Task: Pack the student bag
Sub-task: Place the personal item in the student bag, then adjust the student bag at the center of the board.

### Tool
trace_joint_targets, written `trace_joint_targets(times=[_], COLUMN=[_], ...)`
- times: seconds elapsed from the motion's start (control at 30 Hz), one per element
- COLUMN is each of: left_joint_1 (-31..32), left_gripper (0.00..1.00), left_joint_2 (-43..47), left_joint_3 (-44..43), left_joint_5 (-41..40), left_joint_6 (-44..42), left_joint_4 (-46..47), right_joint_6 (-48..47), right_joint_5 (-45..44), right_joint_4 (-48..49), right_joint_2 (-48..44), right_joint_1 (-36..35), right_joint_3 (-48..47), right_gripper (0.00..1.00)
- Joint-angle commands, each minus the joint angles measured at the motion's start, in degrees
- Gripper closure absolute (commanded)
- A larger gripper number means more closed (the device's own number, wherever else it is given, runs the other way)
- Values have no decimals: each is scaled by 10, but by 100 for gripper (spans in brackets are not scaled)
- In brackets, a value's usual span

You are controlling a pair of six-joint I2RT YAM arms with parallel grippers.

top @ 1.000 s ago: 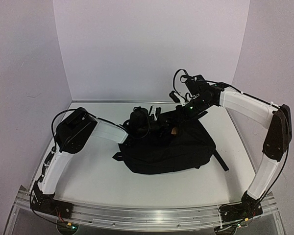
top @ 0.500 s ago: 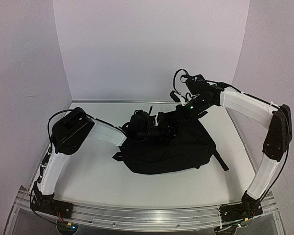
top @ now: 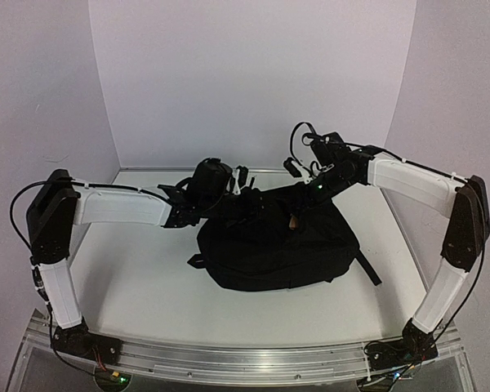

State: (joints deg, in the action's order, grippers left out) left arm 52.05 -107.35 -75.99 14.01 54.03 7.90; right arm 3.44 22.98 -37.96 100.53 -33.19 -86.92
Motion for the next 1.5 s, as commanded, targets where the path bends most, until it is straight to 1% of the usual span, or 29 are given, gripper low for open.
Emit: trace_joint_targets(times=[0.0,0.17,0.33,0.47,0.6,0.7,0.77,0.83,0.9,1.03,1.1,1.23,1.37,1.47], left_joint_1=[-4,-3,-1,3,14,28,33,33,33,34,34,34,34,34], left_gripper=[50,51,52,49,46,41,40,40,41,41,39,37,35,32], left_joint_2=[33,0,-35,-60,-79,-80,-79,-77,-77,-101,-117,-158,-189,-215], left_joint_3=[-24,-63,-84,-100,-117,-117,-118,-117,-128,-187,-210,-272,-312,-356], left_joint_5=[-114,-114,-107,-94,-71,-51,-53,-69,-100,-162,-179,-197,-199,-207], left_joint_6=[-72,-85,-91,-102,-133,-163,-169,-164,-163,-162,-163,-165,-166,-166], left_joint_4=[-148,-179,-178,-171,-157,-138,-137,-143,-164,-226,-244,-276,-282,-310], right_joint_6=[-3,2,9,15,21,22,20,23,24,31,36,40,40,40], right_joint_5=[-8,3,-33,-60,-78,-71,-54,-51,-61,-110,-131,-133,-129,-127], right_joint_4=[10,17,17,17,17,17,20,23,27,38,45,50,50,50], right_joint_2=[-12,23,50,50,41,29,16,3,-10,-28,-34,-37,-35,-35], right_joint_1=[-1,0,2,9,17,18,18,19,20,21,21,22,22,22], right_joint_3=[18,40,52,61,58,60,61,60,57,55,59,65,70,73], right_gripper=[100,100,100,100,100,100,100,100,100,100,100,100,100,100])
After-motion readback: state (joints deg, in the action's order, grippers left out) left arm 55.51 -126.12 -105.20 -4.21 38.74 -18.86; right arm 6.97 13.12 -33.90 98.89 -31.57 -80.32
